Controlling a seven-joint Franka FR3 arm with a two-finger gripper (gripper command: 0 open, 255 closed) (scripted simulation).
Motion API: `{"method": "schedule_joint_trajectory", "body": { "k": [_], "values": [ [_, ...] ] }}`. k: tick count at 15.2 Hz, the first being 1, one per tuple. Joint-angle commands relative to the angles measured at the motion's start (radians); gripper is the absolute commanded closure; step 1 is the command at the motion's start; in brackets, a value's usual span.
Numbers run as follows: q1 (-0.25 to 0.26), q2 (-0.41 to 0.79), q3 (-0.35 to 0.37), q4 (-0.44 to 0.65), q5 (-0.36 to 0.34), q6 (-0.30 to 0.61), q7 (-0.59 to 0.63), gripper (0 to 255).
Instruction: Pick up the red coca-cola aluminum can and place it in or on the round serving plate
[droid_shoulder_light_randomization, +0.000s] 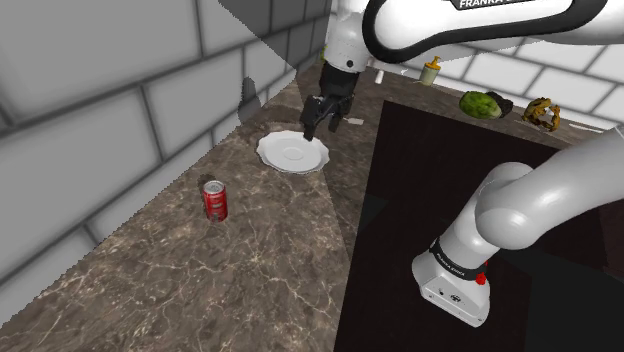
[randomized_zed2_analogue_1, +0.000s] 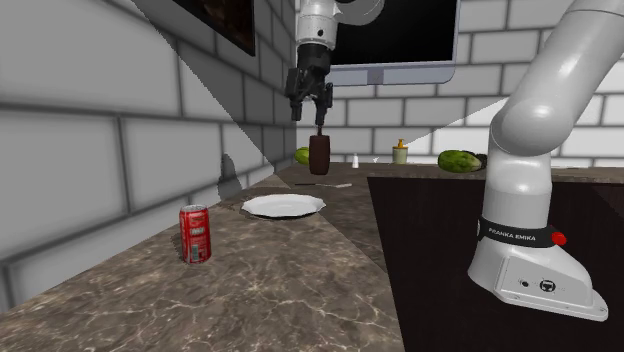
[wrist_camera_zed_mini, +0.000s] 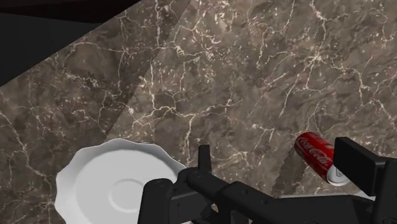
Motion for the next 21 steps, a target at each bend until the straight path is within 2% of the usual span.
{"method": "schedule_joint_trajectory", "body": {
  "k": [1, 6, 12, 16, 21],
  "values": [
    [-0.001, 0.070, 0.034, 0.032, -0.011, 0.037, 0.044, 0],
    [-0.002, 0.255, 0.117, 0.118, -0.071, 0.125, 0.169, 0],
    [0.019, 0.503, 0.182, 0.265, -0.205, 0.189, 0.344, 0],
    [0.064, 0.675, 0.186, 0.392, -0.310, 0.200, 0.456, 0],
    [0.148, 0.889, 0.159, 0.587, -0.416, 0.179, 0.563, 0]
  ]
}}
